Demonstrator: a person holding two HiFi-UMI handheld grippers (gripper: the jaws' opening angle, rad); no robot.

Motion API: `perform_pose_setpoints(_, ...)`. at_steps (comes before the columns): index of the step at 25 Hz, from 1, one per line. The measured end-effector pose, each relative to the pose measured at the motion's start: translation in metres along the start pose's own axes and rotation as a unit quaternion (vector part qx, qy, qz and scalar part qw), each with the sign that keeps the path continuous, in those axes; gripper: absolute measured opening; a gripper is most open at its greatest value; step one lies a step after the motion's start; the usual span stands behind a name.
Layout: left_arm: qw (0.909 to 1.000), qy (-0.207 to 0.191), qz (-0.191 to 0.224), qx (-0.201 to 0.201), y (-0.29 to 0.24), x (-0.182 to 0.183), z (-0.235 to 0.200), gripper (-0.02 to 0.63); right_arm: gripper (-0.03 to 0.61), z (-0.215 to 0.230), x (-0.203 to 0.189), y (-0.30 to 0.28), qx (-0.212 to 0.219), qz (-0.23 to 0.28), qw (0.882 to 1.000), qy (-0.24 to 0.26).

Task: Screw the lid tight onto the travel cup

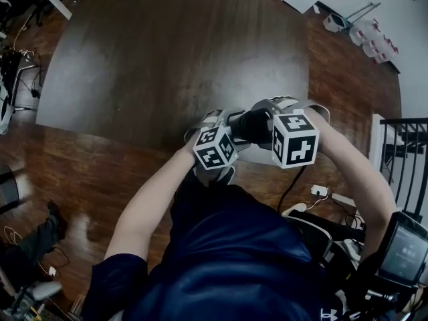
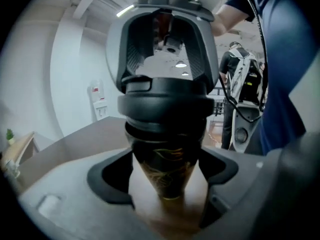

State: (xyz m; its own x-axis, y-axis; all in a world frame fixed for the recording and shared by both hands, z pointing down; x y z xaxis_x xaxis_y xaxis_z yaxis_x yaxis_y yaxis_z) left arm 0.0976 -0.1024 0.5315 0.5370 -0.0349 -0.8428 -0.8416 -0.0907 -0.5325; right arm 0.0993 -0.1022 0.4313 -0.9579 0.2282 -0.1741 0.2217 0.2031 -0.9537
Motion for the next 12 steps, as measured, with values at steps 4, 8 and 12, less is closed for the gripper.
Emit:
perform_pose_setpoints(4, 0.9999, -0.007, -0.001, 0.016, -0.002, -0.002, 0.0, 0.398, 0.339, -0.001, 0.004, -0.01, 0.004, -0.021, 0.999, 0.03)
perform_pose_setpoints(8, 0.9981, 0.017, 0.011, 0.059, -0.001, -0.004, 0.001, 0.396, 0.339, 0.005, 0.005, -0.015, 0.013, -0.036, 0.998, -0.053)
perform_pose_setpoints(12, 0.988, 0.079, 0.033, 0.128, 0.005, -0.009, 0.009, 0.395, 0.339, 0.015, 0.0, -0.019, 0.022, -0.042, 0.954, -0.297)
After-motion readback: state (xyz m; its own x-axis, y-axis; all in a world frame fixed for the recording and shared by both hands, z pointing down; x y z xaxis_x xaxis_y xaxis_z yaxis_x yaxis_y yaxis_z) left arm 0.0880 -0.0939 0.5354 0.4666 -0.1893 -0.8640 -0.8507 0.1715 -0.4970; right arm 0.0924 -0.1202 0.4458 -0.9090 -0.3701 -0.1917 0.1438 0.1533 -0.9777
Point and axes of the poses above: the fingertips, and each gripper's own axes: y backward along the fingers, z to its right, x out of its top, the point moved 4 cm from there along y, backward along the fingers, and after that the axes turned 14 degrees about -x, right-handed, at the moved point
